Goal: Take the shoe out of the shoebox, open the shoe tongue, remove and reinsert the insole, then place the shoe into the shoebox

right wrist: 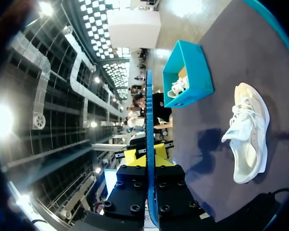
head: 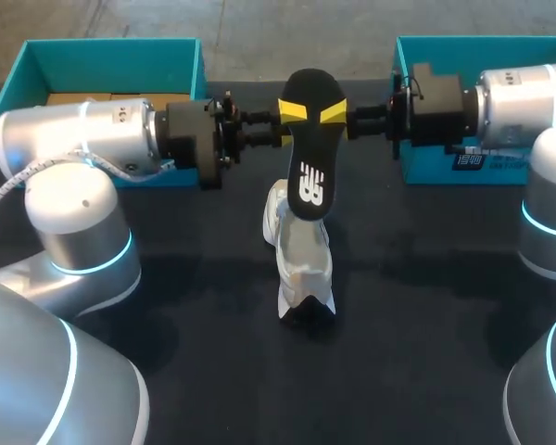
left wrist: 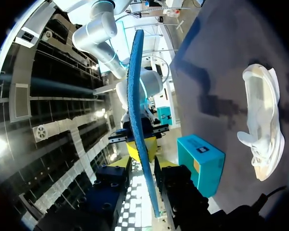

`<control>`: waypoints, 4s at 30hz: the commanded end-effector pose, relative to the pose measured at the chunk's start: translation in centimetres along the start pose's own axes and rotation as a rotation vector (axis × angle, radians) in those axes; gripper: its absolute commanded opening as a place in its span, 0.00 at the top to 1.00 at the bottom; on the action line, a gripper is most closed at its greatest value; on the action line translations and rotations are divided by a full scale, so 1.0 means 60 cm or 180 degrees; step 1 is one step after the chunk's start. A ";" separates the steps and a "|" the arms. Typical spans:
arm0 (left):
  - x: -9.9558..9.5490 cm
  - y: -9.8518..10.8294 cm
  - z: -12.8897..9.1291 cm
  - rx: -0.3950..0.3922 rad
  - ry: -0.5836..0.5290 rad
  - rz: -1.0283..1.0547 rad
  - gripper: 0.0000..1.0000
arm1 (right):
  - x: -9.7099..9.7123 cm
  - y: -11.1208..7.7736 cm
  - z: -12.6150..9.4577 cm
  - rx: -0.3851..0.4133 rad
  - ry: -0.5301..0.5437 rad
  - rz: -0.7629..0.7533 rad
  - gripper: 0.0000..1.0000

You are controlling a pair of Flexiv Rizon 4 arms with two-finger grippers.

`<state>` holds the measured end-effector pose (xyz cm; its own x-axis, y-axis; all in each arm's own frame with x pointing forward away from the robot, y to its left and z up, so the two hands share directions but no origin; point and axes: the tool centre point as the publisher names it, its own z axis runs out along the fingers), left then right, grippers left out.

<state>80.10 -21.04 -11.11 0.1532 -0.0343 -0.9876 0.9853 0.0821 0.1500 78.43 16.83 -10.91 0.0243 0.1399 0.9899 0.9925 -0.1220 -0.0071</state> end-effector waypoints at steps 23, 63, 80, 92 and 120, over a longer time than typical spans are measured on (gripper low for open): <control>0.017 -0.004 0.018 -0.0008 0.0037 -0.0067 1.00 | 0.000 -0.013 0.001 0.0015 -0.0011 0.0001 1.00; 0.019 -0.021 0.000 0.0042 0.0072 -0.0350 1.00 | -0.048 -0.061 -0.112 -0.0362 -0.0518 0.0267 0.00; 0.031 -0.038 -0.017 0.0072 0.0198 -0.0830 1.00 | -0.063 -0.070 -0.117 -0.0401 -0.0549 0.0338 0.00; 0.046 -0.078 -0.047 0.0179 0.0252 -0.1538 1.00 | -0.115 -0.122 -0.126 -0.0548 -0.0765 0.0615 0.00; 0.095 -0.179 -0.123 0.0195 0.0269 -0.2776 1.00 | -0.204 -0.210 -0.109 -0.0584 -0.1124 0.0950 0.00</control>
<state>70.37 -15.13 -18.47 -0.6622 0.0219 -0.7490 0.7493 0.0045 -0.6622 65.36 9.93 -21.84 0.3734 0.3956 0.8391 0.9031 -0.3618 -0.2313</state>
